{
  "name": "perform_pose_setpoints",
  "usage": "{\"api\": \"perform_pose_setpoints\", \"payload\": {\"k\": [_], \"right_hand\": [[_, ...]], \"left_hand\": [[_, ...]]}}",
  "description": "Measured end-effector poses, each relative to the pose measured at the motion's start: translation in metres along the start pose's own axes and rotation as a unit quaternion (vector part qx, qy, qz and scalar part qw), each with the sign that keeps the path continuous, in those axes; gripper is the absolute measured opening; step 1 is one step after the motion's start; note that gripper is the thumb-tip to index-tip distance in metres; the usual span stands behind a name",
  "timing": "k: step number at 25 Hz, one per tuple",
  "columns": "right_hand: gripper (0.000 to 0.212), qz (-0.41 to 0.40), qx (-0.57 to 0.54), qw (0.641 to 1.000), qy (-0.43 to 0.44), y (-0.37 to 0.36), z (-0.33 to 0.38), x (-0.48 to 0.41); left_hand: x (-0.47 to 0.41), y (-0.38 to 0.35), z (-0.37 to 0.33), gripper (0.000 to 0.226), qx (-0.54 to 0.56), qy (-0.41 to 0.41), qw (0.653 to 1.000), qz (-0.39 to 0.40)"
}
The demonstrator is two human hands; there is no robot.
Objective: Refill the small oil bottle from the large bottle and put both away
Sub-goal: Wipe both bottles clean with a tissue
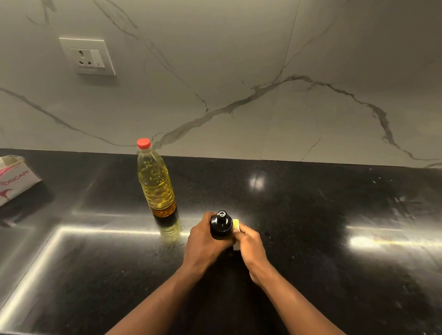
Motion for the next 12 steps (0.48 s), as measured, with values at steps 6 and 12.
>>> {"api": "perform_pose_setpoints", "payload": {"k": [6,12], "right_hand": [[0.029,-0.013,-0.001,0.999,0.031,0.005,-0.002,0.017],[0.033,-0.042,-0.092,0.995,-0.013,0.005,0.01,0.021]], "left_hand": [[0.0,0.004,-0.004,0.062,-0.015,-0.011,1.0,-0.01],[0.002,0.016,-0.038,0.063,-0.017,-0.06,0.998,-0.022]]}}
Point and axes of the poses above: each hand's wrist, its own x-axis away from the middle knuckle, its own y-axis out of the back of the hand, z = x × y, the point moved 8 cm from there along -x, towards the middle knuckle, and after that the axes turned 9 degrees about y, right-handed, at the moved point
